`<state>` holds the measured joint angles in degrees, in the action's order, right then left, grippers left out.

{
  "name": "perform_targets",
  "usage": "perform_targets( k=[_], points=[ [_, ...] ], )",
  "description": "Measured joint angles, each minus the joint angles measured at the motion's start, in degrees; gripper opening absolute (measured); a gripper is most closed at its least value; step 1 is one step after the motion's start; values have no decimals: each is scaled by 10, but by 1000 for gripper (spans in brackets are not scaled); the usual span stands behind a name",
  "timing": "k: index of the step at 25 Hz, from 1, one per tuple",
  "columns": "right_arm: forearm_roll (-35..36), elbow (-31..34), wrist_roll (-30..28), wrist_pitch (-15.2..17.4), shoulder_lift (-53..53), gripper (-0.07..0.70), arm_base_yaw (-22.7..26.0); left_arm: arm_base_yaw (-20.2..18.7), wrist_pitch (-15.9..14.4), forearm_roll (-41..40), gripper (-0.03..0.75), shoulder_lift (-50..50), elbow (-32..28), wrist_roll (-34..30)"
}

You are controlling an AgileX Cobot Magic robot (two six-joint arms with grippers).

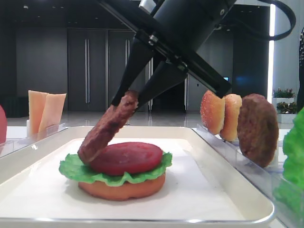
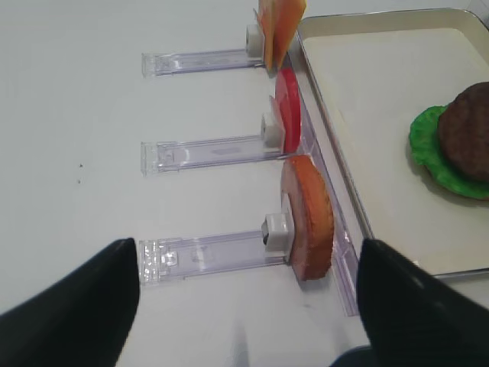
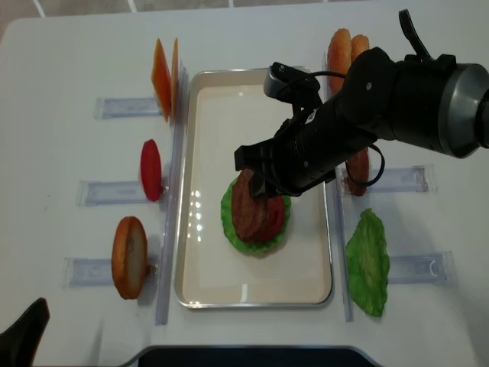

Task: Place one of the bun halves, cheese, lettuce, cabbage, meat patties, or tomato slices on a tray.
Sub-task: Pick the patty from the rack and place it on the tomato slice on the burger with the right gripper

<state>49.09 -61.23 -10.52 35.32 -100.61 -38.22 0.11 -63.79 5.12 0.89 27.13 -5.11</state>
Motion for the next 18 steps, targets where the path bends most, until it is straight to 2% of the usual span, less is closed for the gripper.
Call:
perform_targets(
  k=[4,12,18],
  points=[
    [0,0,-1,0,0,167,0,0,0,0,693,0,0,0],
    [-1,0,-3,0,0,370,0,0,0,0,693,0,0,0],
    [-19,0,-3,-2,0,433,0,0,0,0,693,0,0,0]
  ],
)
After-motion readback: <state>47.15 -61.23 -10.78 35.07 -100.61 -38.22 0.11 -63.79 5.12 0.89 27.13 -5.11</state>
